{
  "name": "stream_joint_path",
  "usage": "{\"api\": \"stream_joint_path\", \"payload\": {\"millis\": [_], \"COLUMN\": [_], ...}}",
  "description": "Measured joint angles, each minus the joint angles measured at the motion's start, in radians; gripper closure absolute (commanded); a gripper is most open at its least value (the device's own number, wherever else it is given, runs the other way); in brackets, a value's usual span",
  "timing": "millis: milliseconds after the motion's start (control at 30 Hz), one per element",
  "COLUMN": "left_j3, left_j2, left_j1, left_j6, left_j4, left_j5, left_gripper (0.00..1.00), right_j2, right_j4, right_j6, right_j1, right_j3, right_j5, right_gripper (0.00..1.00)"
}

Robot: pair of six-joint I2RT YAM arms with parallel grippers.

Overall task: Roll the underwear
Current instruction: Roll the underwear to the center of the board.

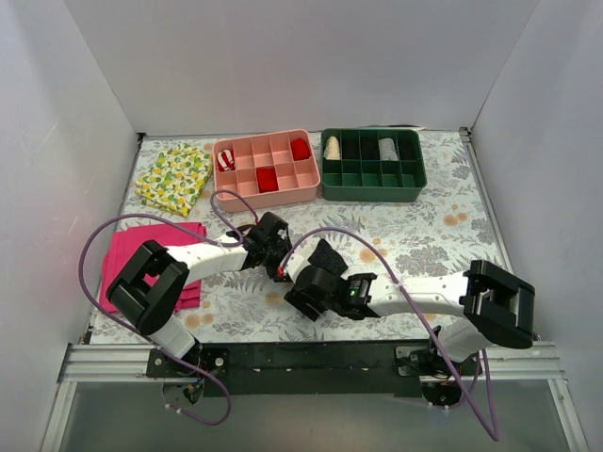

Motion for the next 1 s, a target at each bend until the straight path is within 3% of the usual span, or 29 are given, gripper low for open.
{"api": "stream_joint_path", "payload": {"millis": [367,500,700,1000], "left_j3": [0.012,0.019,0.022,0.003], "left_j2": [0.008,0.017,0.019,-0.005], "left_j1": [0.000,0.001,0.002,0.034], "left_j6": [0.000,0.003,0.008,0.009], "left_j4": [-0.014,-0.018,-0.019,-0.040], "left_j5": [0.006,0.012,0.018,0.033], "left_gripper": [0.79,0.79,0.78,0.69], "right_j2": [0.085,0.091,0.090,0.038], "right_j4": [0.024,0.028,0.052,0.154], "right_j6": [-0.052,-0.052,-0.040,-0.028], "right_j1": [0.022,0.022,0.021,-0.014], "right_j3": [0.019,0.014,-0.002,-0.067], "right_j5": [0.076,0.088,0.101,-0.010], "right_gripper": [0.32,0.54,0.74,0.80]}}
